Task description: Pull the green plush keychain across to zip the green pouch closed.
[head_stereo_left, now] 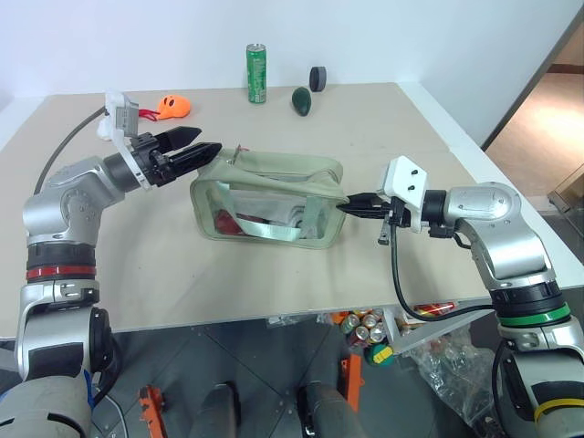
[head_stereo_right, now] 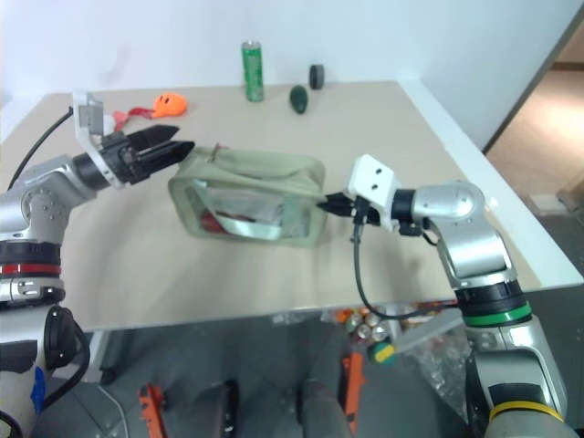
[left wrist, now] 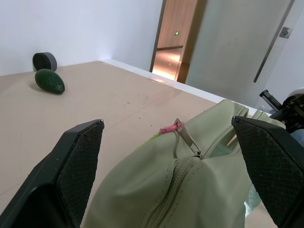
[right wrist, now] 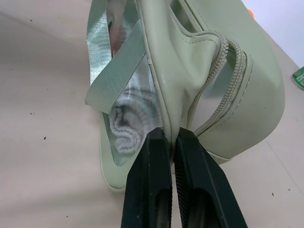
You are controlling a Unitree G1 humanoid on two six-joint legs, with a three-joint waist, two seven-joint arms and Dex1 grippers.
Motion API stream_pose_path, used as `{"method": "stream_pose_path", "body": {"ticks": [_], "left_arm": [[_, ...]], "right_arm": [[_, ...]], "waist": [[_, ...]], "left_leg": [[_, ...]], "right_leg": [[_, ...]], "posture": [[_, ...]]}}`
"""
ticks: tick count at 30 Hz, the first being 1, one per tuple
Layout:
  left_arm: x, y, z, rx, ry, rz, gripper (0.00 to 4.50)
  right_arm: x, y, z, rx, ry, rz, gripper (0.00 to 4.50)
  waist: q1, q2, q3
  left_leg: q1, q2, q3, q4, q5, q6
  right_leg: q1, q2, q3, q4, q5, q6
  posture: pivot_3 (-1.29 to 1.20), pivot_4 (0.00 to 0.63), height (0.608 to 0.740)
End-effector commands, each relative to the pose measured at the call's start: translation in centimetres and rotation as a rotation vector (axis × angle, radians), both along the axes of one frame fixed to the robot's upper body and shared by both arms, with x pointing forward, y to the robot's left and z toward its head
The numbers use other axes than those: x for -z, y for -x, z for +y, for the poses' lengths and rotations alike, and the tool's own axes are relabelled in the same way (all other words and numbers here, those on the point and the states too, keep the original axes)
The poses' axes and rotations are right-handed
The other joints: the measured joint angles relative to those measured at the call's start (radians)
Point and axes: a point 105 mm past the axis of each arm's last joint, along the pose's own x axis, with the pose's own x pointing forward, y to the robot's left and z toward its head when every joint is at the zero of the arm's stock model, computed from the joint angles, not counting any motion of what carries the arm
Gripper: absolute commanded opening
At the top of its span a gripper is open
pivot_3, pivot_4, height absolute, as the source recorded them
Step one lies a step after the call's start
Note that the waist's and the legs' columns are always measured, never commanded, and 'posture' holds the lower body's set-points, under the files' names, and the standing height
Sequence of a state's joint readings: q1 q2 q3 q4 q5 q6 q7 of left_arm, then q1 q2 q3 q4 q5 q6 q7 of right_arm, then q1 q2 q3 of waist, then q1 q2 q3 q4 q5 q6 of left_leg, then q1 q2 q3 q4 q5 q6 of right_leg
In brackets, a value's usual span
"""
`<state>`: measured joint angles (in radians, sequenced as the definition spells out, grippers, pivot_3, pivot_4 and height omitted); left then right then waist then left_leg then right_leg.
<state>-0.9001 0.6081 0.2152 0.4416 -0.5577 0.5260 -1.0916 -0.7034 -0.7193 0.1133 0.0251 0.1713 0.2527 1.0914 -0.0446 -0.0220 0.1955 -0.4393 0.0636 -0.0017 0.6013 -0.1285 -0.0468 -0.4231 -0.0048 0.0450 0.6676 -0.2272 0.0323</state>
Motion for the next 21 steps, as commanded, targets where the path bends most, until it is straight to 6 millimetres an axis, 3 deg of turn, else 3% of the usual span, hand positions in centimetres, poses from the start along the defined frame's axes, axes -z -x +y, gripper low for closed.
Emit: {"method": "stream_pose_path", "body": {"ticks": [1,10,21], "left_arm": [[-0.9,0.6,1.2,-0.009,-0.031,-0.06,4.47],[1.8,3.5,3.2,0.076,-0.157,-0.044,4.47],[4.2,2.5,2.2,0.068,-0.182,0.021,4.47]], "right_arm": [[-0.9,0.2,0.3,-0.016,0.004,-0.038,0.0],[-0.9,0.3,0.2,-0.014,0.006,-0.037,0.0],[-1.0,0.1,0.5,-0.022,0.006,-0.039,0.0]], "waist": [[0.0,0.0,0.0],[-0.002,0.0,0.0],[-0.001,0.0,0.0]], "left_leg": [[0.0,0.0,0.0,0.0,0.0,0.0],[0.0,0.0,0.0,0.0,0.0,0.0],[0.0,0.0,0.001,0.0,0.0,0.0]], "right_leg": [[0.0,0.0,0.0,0.0,0.0,0.0],[0.0,0.0,0.0,0.0,0.0,0.0],[0.0,0.0,0.001,0.0,0.0,-0.001]], "posture": [[0.0,0.15,0.74],[0.0,0.15,0.74],[0.0,0.15,0.74]]}}
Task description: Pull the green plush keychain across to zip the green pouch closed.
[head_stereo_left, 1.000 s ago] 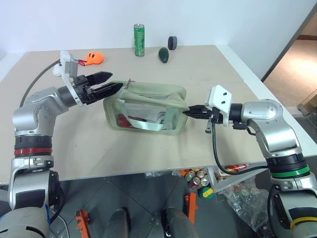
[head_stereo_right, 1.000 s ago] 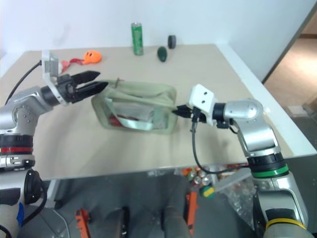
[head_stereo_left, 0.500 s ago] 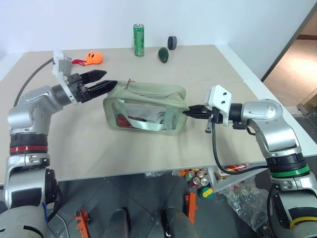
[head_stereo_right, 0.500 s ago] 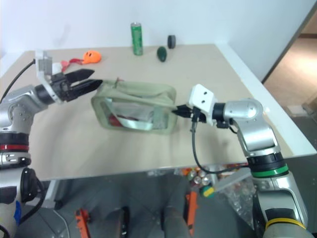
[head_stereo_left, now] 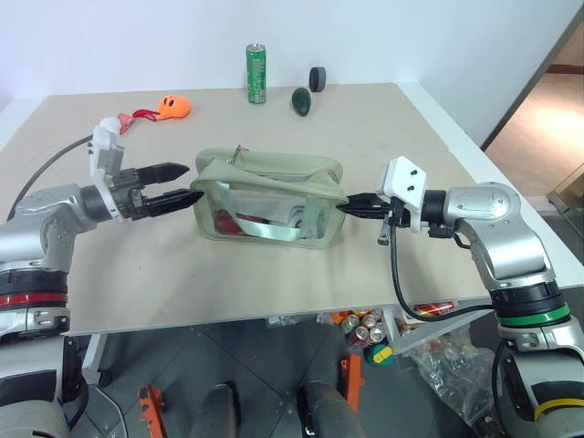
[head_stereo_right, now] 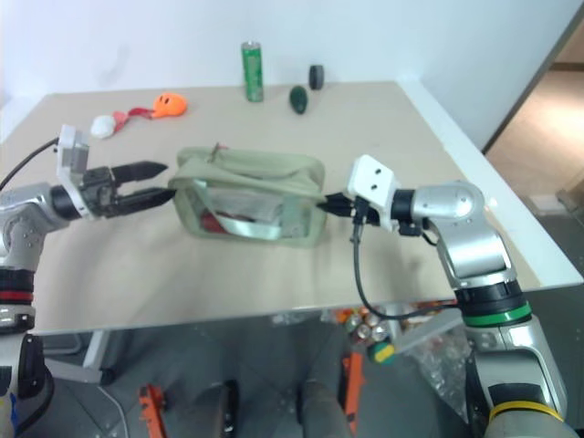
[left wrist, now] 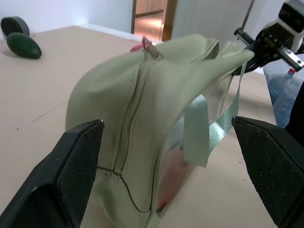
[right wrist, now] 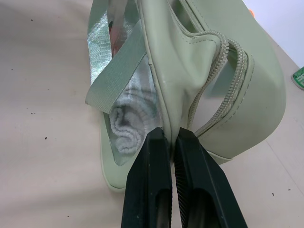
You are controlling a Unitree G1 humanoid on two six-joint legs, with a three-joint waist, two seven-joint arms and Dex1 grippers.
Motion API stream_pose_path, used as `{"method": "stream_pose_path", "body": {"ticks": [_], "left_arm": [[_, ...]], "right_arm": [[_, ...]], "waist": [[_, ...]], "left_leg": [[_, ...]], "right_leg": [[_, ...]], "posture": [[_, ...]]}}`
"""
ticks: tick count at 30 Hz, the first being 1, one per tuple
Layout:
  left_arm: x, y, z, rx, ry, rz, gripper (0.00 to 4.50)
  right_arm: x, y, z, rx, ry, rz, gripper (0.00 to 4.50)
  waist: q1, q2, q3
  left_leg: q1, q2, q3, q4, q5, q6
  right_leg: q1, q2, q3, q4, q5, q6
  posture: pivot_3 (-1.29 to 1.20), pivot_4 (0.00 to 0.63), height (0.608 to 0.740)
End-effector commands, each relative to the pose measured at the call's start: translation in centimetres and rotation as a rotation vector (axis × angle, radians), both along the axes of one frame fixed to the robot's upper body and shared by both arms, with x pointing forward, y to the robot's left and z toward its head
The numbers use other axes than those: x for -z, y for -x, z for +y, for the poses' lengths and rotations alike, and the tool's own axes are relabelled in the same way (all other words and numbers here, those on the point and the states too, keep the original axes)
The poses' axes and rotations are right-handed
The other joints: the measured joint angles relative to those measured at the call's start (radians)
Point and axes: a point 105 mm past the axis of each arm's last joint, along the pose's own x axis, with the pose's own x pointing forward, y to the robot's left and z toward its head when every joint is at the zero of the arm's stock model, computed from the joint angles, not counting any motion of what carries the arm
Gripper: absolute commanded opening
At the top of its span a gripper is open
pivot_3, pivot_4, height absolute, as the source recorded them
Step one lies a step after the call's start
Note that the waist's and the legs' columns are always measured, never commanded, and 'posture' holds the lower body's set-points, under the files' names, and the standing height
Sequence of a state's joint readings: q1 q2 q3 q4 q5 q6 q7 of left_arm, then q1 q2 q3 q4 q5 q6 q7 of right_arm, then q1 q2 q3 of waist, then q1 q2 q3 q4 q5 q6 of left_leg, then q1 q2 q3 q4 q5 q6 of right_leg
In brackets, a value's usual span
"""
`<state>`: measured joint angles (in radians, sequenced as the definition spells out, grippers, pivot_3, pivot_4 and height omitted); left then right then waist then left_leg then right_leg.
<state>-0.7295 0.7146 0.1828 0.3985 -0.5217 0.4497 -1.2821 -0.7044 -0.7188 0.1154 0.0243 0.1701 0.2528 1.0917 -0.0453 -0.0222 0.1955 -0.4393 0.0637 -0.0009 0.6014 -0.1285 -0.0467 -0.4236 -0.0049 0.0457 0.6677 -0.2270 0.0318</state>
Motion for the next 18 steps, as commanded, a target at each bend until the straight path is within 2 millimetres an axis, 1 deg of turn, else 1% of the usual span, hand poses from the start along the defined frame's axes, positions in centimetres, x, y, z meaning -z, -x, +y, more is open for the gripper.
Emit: {"method": "stream_pose_path", "body": {"ticks": [1,7,10,11,13,14,15,16,18], "left_arm": [[0.2,-0.3,-0.5,-0.002,-0.022,-0.01,4.47],[0.6,-0.8,-1.2,-0.006,-0.023,0.006,4.47],[0.3,-1.8,-1.2,-0.058,0.006,-0.011,3.7],[0.1,-1.7,-1.3,-0.054,0.015,-0.02,3.38],[-0.4,-1.5,-1.5,-0.041,0.021,-0.036,2.62],[-0.5,-1.4,-1.4,-0.036,0.021,-0.039,2.4],[-0.7,-1.2,-1.4,-0.03,0.019,-0.041,1.97],[-0.8,-1.0,-1.3,-0.024,0.018,-0.041,1.68],[-1.1,-0.5,-1.2,-0.002,0.023,-0.042,0.93]], "right_arm": [[-1.0,0.1,0.4,-0.02,0.004,-0.039,0.0],[-1.0,0.2,0.3,-0.016,0.006,-0.04,0.0],[-0.9,0.2,0.2,-0.012,0.008,-0.039,0.0],[-0.9,0.3,0.2,-0.012,0.01,-0.039,0.0],[-0.9,0.3,0.2,-0.01,0.01,-0.039,0.0],[-0.9,0.3,0.2,-0.01,0.01,-0.039,0.0],[-0.9,0.3,0.1,-0.009,0.011,-0.039,0.0],[-0.9,0.2,0.1,-0.009,0.011,-0.039,0.0],[-0.8,0.2,0.1,-0.01,0.011,-0.039,0.0]], "waist": [[0.0,0.0,0.0],[-0.001,0.0,0.0],[0.0,0.0,0.0],[0.001,0.0,0.0],[-0.002,0.0,0.0],[-0.002,0.0,0.0],[-0.001,0.0,0.0],[-0.001,0.0,0.0],[-0.001,-0.001,0.0]], "left_leg": [[0.0,0.0,0.0,0.0,0.0,0.0],[0.0,0.0,0.0,0.0,0.0,0.0],[0.0,0.0,0.0,0.0,0.0,0.0],[0.0,0.0,0.0,0.0,0.0,0.0],[0.0,0.0,0.0,0.001,0.0,0.0],[0.0,0.0,0.001,0.0,0.0,0.0],[0.0,0.0,0.001,0.0,0.0,0.0],[0.0,0.0,0.001,0.0,0.0,0.0],[0.0,0.0,0.001,0.0,0.0,0.0]], "right_leg": [[0.0,0.0,0.0,0.0,0.0,0.0],[0.0,0.0,0.0,0.0,0.0,0.0],[0.0,0.0,0.0,0.0,0.0,0.0],[0.0,0.0,0.0,0.0,0.0,0.0],[0.0,0.0,0.001,0.0,0.001,0.001],[0.0,0.0,0.001,0.0,0.001,0.001],[0.0,0.0,0.001,0.0,0.001,0.001],[0.0,0.0,0.001,0.0,0.0,0.001],[0.0,0.0,0.001,0.0,0.0,0.001]], "posture": [[0.0,0.15,0.74],[0.0,0.15,0.74],[0.0,0.15,0.74],[0.0,0.15,0.74],[0.0,0.15,0.74],[0.0,0.15,0.74],[0.0,0.15,0.74],[0.0,0.15,0.74],[0.0,0.15,0.74]]}}
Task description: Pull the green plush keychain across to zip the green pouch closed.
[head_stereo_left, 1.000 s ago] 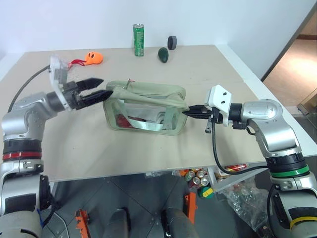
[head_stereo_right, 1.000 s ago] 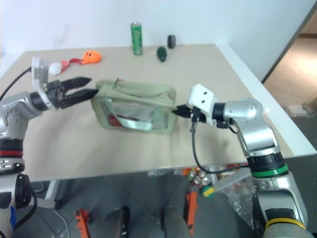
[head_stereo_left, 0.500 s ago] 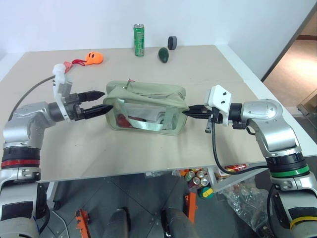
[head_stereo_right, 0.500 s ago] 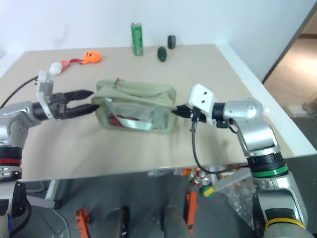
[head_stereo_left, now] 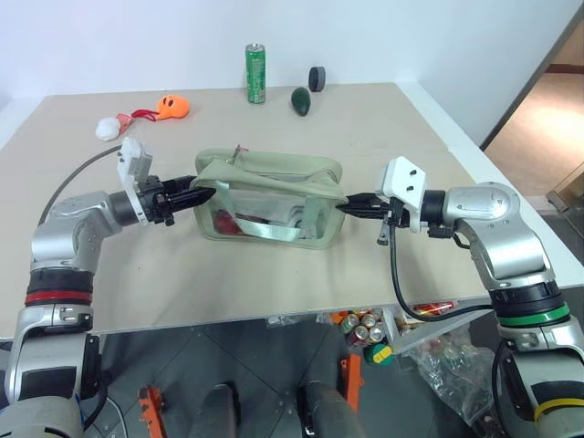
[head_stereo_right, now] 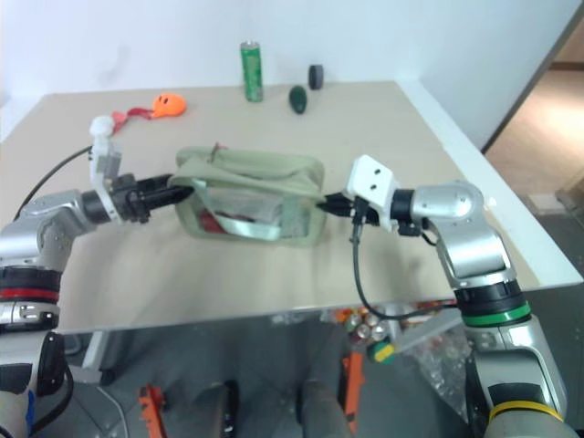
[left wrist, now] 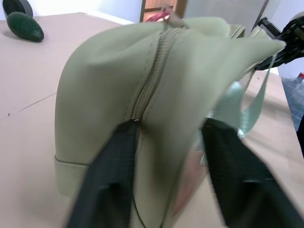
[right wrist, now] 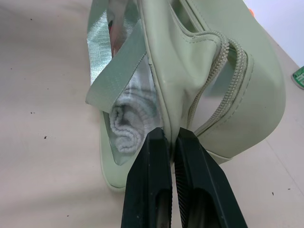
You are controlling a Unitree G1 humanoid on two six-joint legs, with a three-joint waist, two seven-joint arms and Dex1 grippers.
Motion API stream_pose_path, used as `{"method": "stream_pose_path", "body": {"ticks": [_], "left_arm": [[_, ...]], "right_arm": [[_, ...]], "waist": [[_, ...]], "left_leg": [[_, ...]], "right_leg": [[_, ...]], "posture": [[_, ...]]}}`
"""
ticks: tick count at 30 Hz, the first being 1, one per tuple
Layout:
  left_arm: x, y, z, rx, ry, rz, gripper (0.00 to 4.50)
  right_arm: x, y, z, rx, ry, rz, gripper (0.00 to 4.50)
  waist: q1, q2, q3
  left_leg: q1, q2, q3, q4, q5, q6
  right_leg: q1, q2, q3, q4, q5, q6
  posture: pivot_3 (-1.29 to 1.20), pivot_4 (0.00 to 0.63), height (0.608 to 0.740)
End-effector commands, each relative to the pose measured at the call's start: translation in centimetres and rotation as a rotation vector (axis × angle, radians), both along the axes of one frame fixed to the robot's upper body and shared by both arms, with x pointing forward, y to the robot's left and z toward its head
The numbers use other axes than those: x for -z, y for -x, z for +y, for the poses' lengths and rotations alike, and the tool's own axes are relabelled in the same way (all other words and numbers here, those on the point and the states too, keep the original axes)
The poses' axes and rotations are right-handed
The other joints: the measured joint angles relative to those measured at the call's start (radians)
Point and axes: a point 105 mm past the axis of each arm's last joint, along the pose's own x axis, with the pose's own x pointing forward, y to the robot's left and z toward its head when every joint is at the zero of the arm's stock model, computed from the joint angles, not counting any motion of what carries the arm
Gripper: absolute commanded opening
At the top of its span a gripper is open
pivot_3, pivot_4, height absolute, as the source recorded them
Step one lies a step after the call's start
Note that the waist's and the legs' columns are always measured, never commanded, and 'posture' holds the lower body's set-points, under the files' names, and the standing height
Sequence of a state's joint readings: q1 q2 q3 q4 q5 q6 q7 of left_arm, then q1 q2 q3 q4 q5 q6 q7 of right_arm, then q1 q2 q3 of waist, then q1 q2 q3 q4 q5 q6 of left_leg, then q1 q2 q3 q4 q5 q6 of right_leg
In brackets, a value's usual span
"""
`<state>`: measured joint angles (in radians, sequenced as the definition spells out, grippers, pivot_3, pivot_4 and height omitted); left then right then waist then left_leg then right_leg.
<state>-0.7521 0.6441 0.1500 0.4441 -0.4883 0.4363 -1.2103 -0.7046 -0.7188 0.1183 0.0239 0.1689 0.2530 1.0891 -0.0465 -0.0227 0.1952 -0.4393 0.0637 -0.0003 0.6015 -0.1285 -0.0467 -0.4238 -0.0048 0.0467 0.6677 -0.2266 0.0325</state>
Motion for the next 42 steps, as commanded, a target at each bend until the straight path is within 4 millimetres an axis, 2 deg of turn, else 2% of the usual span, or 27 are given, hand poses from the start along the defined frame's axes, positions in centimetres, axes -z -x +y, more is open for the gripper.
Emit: {"method": "stream_pose_path", "body": {"ticks": [1,3,17,26,30,34,37,39,42], "left_arm": [[-2.7,1.2,0.4,0.039,0.004,-0.084,0.64],[-2.5,1.5,0.8,0.04,-0.003,-0.078,0.03],[-1.3,3.1,0.6,0.048,-0.027,-0.051,0.03],[0.8,3.3,-0.6,0.04,-0.065,-0.018,0.0],[3.1,3.9,-1.4,0.069,-0.112,0.024,0.0],[3.5,4.4,-1.7,0.08,-0.083,0.039,0.0],[3.8,4.6,-1.7,0.078,-0.075,0.047,0.0],[4.0,4.7,-1.7,0.086,-0.074,0.054,0.0],[3.9,4.8,-2.0,0.102,-0.063,0.054,0.0]], "right_arm": [[-0.9,0.3,0.1,-0.011,0.009,-0.039,0.0],[-0.8,0.2,0.1,-0.012,0.009,-0.038,0.0],[-0.7,0.2,0.4,-0.027,0.002,-0.024,0.0],[-1.5,1.0,-0.1,-0.013,-0.061,0.069,3.06],[-2.2,2.0,-1.6,-0.01,-0.084,0.098,4.4],[-4.4,2.2,-3.5,0.024,-0.15,0.076,4.48],[-6.7,1.0,-4.9,0.088,-0.202,-0.003,4.48],[-8.3,-1.4,-5.7,0.191,-0.195,-0.102,4.48],[-10.7,-4.7,-5.3,0.289,-0.164,-0.244,4.48]], "waist": [[0.0,0.0,0.0],[-0.001,0.0,0.0],[0.001,0.0,0.0],[0.003,0.0,0.0],[0.014,-0.001,-0.001],[0.017,0.0,-0.001],[0.018,0.0,-0.001],[0.018,0.0,-0.001],[0.013,0.0,-0.002]], "left_leg": [[0.0,0.0,0.0,0.0,0.0,0.0],[0.0,0.0,0.0,0.0,0.0,0.0],[0.0,0.0,0.0,0.0,0.0,0.0],[0.0,0.0,0.0,0.0,0.0,0.0],[0.0,-0.001,0.001,0.0,0.0,0.0],[0.001,-0.001,0.001,0.001,0.0,0.0],[0.002,-0.001,0.001,0.002,0.0,0.0],[0.002,-0.001,0.001,0.003,0.0,0.001],[0.003,-0.002,0.003,0.004,0.0,0.001]], "right_leg": [[0.0,0.0,0.0,0.0,0.0,0.0],[0.0,0.0,0.0,0.0,0.0,0.0],[0.0,0.0,0.0,0.0,0.0,0.0],[0.0,-0.001,0.0,0.0,0.0,0.0],[0.0,-0.002,0.0,0.0,-0.001,0.0],[0.001,-0.002,0.001,-0.001,-0.002,-0.003],[0.003,-0.003,0.001,-0.001,-0.001,-0.003],[0.003,-0.003,0.001,-0.001,-0.001,-0.003],[0.001,-0.003,0.004,-0.002,0.003,-0.003]], "posture": [[0.0,0.15,0.74],[0.0,0.15,0.74],[0.0,0.15,0.74],[0.0,0.15,0.74],[0.0,0.15,0.74],[0.0,0.15,0.74],[0.0,0.15,0.74],[0.0,0.15,0.74],[0.0,0.15,0.74]]}}
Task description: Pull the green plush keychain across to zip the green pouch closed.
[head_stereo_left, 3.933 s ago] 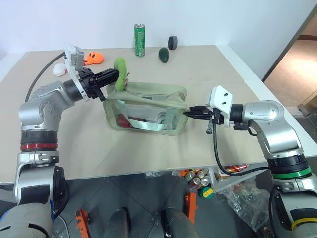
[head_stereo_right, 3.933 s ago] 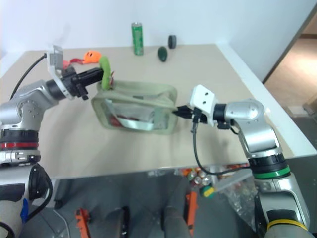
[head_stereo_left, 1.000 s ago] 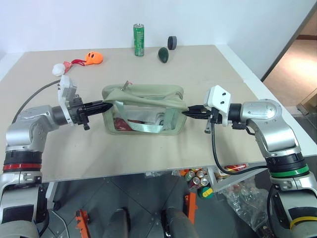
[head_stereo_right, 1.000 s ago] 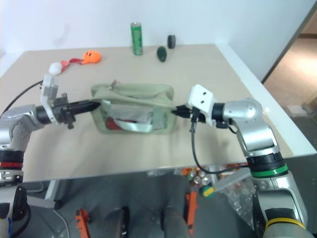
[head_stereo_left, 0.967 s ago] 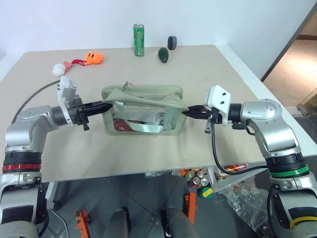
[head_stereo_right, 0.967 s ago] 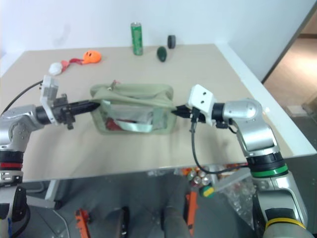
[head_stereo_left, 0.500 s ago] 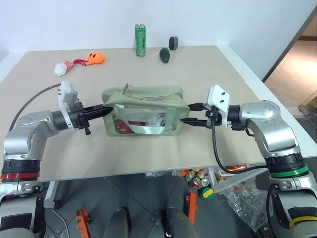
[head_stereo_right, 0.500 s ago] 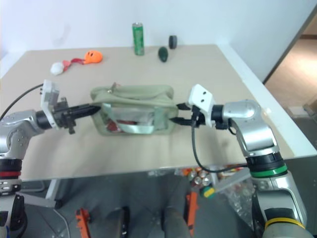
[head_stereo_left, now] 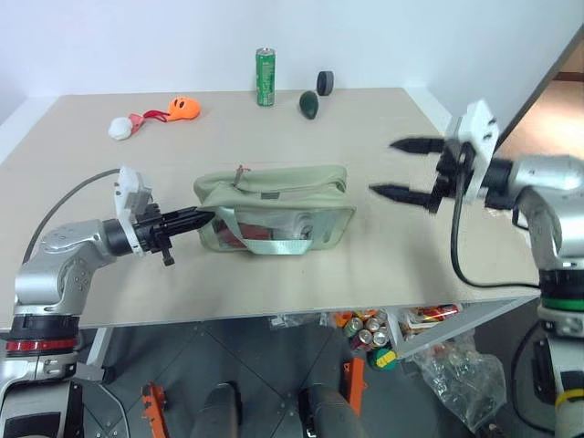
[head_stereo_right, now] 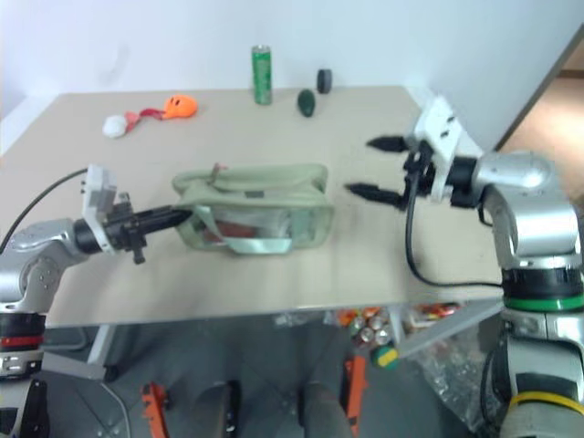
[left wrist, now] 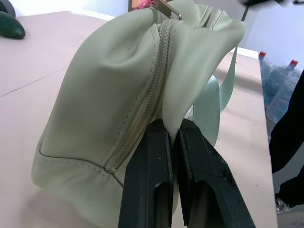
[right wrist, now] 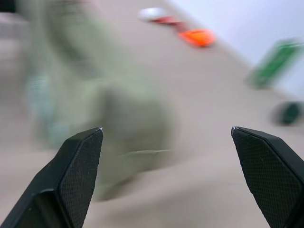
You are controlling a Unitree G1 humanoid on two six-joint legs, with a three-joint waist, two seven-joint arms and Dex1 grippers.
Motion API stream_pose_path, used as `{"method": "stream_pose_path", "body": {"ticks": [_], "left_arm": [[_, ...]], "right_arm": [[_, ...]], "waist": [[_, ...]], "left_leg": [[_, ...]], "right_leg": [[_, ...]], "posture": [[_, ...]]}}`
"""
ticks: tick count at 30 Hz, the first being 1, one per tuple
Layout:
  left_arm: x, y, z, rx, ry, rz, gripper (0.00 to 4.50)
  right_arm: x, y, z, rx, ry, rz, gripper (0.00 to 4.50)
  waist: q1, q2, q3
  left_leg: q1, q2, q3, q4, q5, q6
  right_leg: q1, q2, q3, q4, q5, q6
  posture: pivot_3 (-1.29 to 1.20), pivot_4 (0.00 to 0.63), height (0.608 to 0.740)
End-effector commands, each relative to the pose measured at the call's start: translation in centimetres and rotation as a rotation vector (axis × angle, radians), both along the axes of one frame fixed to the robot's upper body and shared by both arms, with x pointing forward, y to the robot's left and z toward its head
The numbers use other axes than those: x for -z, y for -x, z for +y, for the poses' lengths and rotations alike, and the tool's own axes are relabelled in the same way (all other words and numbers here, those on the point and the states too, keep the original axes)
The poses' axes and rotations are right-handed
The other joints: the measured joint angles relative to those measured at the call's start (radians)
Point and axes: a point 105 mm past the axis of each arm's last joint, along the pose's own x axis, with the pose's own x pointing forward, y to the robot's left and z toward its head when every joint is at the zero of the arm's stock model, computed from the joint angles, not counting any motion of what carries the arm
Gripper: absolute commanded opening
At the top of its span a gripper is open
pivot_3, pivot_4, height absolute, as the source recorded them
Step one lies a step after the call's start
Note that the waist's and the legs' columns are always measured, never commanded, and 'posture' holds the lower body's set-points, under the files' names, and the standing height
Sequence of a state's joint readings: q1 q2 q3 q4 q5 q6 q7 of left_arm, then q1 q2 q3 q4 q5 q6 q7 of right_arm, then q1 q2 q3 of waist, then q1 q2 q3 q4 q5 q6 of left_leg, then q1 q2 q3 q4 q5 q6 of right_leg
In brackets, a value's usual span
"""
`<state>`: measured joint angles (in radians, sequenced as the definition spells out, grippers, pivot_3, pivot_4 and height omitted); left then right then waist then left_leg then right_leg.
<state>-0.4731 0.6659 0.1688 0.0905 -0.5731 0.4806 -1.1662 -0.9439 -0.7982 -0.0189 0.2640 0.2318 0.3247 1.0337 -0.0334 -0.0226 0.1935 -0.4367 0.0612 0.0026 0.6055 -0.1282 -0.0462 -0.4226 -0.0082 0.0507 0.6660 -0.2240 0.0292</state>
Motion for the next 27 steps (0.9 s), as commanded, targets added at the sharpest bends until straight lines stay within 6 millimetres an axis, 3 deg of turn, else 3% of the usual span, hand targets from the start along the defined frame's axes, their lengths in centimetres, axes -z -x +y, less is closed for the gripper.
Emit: {"method": "stream_pose_path", "body": {"ticks": [1,6,11,16,27], "left_arm": [[1.4,0.3,-1.2,0.05,-0.017,0.059,0.0],[1.1,0.2,-1.6,0.06,-0.011,0.054,0.0],[0.9,0.4,-1.7,0.065,-0.005,0.051,0.0],[0.8,0.6,-1.5,0.053,-0.002,0.051,0.0],[0.3,0.7,-1.2,0.034,0.017,0.049,0.0]], "right_arm": [[-2.9,-2.4,0.6,0.091,0.054,-0.173,4.48],[-4.2,-5.2,3.6,0.108,0.109,-0.267,4.48],[-3.0,-5.8,7.1,-0.002,0.189,-0.281,4.48],[0.2,-4.9,9.7,-0.195,0.284,-0.2,4.48],[3.7,-2.3,11.8,-0.432,0.351,-0.08,4.48]], "waist": [[-0.001,0.0,0.0],[0.004,0.0,0.0],[0.009,0.0,0.0],[0.011,0.0,0.0],[0.01,0.0,0.0]], "left_leg": [[0.0,0.0,0.0,0.0,0.0,0.0],[-0.002,-0.001,0.0,-0.001,0.001,0.001],[-0.004,-0.002,0.001,-0.003,0.0,0.001],[-0.004,-0.002,0.0,-0.004,0.0,0.002],[-0.002,-0.002,0.0,-0.003,0.0,0.002]], "right_leg": [[0.0,0.0,0.0,0.0,0.0,0.0],[0.0,0.0,0.001,-0.001,0.0,0.001],[-0.001,-0.001,0.003,-0.001,-0.003,0.004],[-0.001,-0.001,0.002,-0.001,-0.002,0.006],[0.0,0.0,0.002,0.0,-0.003,0.003]], "posture": [[0.0,0.15,0.74],[0.0,0.15,0.74],[0.0,0.15,0.74],[0.0,0.15,0.74],[0.0,0.15,0.74]]}}
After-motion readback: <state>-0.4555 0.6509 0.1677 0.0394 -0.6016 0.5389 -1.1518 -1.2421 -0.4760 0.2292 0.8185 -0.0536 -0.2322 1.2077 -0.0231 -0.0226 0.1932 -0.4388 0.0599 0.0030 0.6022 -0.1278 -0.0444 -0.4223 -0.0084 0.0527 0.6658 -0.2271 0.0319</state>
